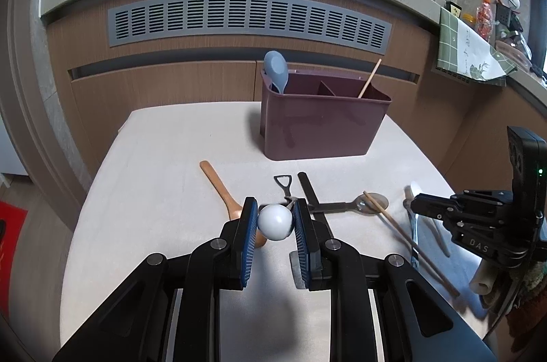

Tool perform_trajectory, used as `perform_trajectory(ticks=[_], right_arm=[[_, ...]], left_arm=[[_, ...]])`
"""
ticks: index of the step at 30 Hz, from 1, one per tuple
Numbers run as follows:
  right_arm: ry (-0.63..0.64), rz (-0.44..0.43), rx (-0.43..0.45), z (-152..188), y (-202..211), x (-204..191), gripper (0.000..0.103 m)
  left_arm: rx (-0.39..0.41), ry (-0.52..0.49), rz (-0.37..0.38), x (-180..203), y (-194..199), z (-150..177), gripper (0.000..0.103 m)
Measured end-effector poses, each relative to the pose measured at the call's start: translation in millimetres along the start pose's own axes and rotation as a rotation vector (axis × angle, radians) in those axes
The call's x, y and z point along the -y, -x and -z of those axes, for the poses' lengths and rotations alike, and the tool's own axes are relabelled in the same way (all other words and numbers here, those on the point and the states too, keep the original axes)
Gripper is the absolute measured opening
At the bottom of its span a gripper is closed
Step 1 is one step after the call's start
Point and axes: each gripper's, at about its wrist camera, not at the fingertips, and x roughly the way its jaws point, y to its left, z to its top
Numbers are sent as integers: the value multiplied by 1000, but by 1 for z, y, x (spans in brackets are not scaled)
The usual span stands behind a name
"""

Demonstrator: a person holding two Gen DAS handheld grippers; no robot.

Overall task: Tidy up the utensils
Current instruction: 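Grasp the white ball-topped spoon with the left tool, then lift the ball spoon and chopstick and drop both into the caddy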

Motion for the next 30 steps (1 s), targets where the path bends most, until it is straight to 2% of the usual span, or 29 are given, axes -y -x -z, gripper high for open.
perform_trajectory(ticks=[12,17,22,26,29,30], right_arm=[[-32,1,42,-5,18,8,4],[-30,-44,-52,2,0,4,5],[-32,-24,-123,7,-25,5,17],[-24,-23,-166,6,-43,6,17],[-13,-13,-154,2,-51,5,16],[-11,0,-152,1,-52,5,8]], left_arm=[[52,11,28,2,23,-9,22],[51,13,31,2,24,-10,22],[47,17,32,2,23,-10,22],[48,25,34,0,23,-10,22],[45,28,36,-1,22,-11,22],[45,30,38,-1,23,-12,22]])
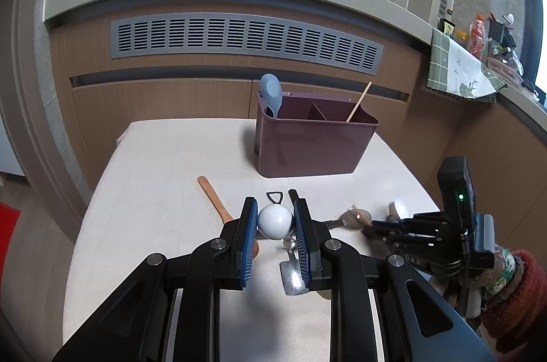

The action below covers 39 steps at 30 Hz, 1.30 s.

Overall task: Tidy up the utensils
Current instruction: 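Lift the ball spoon and chopstick and drop both into the caddy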

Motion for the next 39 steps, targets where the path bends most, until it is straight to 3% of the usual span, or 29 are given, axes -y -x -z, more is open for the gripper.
perform_trajectory(ticks=[9,13,19,24,30,34,39], right_arm=[[-18,-5,148,-6,50,6,5],[-47,-4,258,-20,91,9,5],[12,59,606,-99,196,4,5],[-24,101,756,-163,233,12,5],[-26,127,845,-192,217,14,5],[-51,117,809,-197,178,23,5],[-45,140,723,-193,124,32,5]], left_arm=[[34,-14,14,8,13,-18,22],[79,-44,39,19,27,-52,22],[265,-74,55,34,48,-144,22],[310,-36,81,34,23,-199,22],[274,8,110,23,-43,-218,22],[211,21,119,19,-84,-211,22],[163,-1,77,18,-121,-198,22]])
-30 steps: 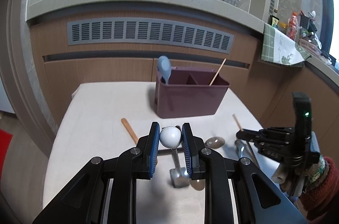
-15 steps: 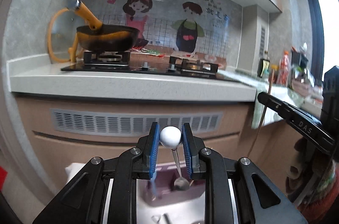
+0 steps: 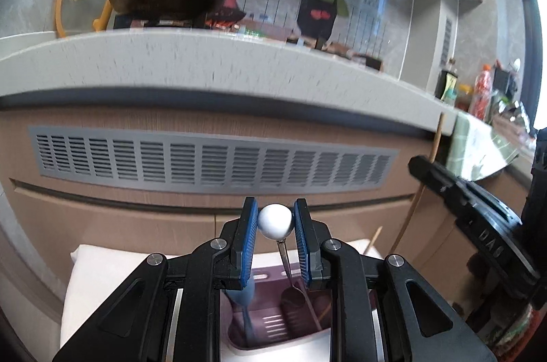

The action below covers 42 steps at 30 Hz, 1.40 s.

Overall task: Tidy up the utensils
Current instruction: 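Lift the ball spoon and chopstick and drop both into the caddy, then grasp the white plastic spoon with the right tool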

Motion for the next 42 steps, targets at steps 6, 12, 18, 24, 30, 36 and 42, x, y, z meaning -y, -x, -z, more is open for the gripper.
perform_trajectory(ticks=[6,12,18,24,30,36,42], right_arm=[[-23,6,-119,39,-30,7,5],[-18,-4,-248,80,-39,9,5],[-10,12,-335,104,-33,14,16],[-17,9,-359,126,-5,20,21],[18,32,-325,135,43,17,21],[-30,31,-321,146,86,30,21],[-80,23,-462,190,110,48,21]], left_arm=[[-91,18,16,-6,-22,28,22],[-181,36,40,-7,-32,58,22],[-150,59,120,-8,-5,72,24],[-91,35,81,-7,40,89,26],[-102,9,-39,-8,73,118,26],[-225,-5,-114,-17,86,166,26],[-330,15,-109,-26,91,207,26]])
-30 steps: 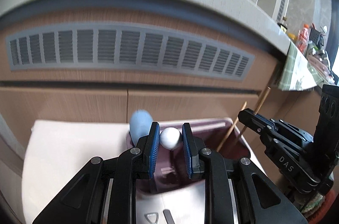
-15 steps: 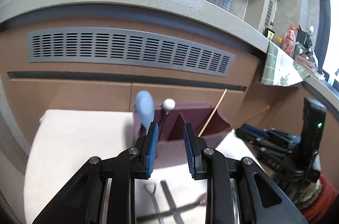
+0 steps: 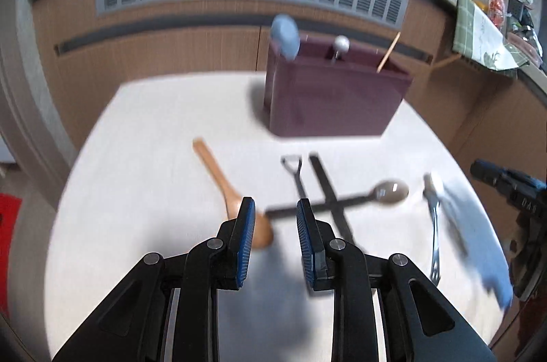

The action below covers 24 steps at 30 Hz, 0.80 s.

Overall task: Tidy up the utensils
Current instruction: 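Grasp the white plastic spoon with the right tool, then grasp the grey translucent spoon with the left tool while the right tool holds the white spoon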

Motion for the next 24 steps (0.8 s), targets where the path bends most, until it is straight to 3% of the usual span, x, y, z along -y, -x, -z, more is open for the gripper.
perform_trajectory(ticks=[8,17,20,24], right_arm=[[49,6,-170,43,-26,-14,21],[-20,34,-191,28,-57,-5,22],[-4,33,-198,22,-67,-10,32],[7,44,-211,16,-78,-22,59]], left_arm=[[-41,31,-2,-5,-1,17,26],[-61,35,11,-4,-7,17,26],[-66,30,17,0,-8,17,26],[-67,20,19,4,-7,18,26]])
